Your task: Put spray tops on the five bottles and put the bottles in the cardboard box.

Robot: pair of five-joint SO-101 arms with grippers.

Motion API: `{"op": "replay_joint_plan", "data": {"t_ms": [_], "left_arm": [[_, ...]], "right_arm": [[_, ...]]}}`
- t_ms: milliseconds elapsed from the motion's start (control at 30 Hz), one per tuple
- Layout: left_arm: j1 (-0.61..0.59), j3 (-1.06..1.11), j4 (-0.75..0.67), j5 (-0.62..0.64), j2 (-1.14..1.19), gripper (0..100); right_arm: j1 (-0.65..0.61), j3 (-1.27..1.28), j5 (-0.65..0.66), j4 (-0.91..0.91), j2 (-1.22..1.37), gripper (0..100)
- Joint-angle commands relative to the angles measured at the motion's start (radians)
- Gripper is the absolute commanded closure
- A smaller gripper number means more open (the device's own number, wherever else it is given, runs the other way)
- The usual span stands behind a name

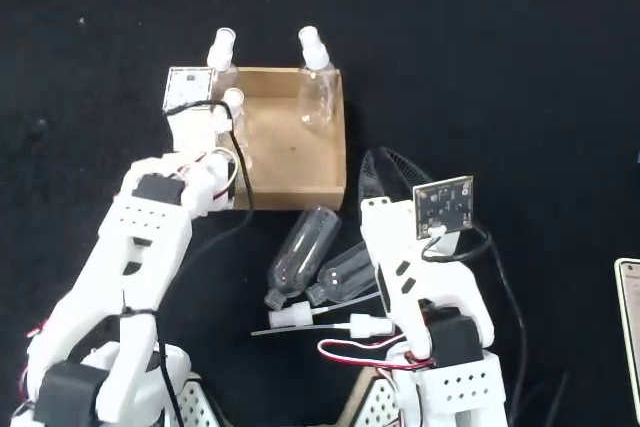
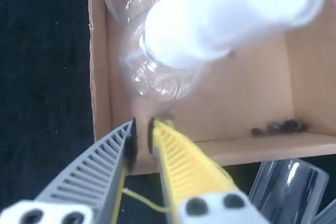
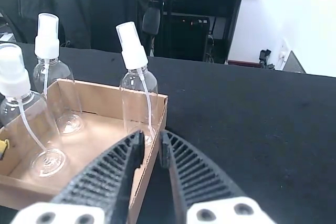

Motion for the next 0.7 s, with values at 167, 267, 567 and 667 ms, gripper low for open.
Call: {"op": "replay_joint_plan", "data": {"t_ms": [167, 267, 567, 667], "left_arm": [[0.005, -0.059, -0.075, 0.009, 0.029, 97], [0.005, -0.067, -0.077, 0.009, 0.040, 97], [0.007, -0.053, -0.118, 0.009, 0.061, 97], [0.007, -0.054, -0.118, 0.009, 0.077, 97]], "right_arm": [[0.023, -0.002, 0.011, -0.025, -0.021, 96.6], [0.021, -0.002, 0.011, -0.025, -0.021, 96.6], [0.021, -0.002, 0.011, -0.025, -0.021, 96.6], [0.021, -0.002, 0.011, -0.025, -0.021, 96.6]]}}
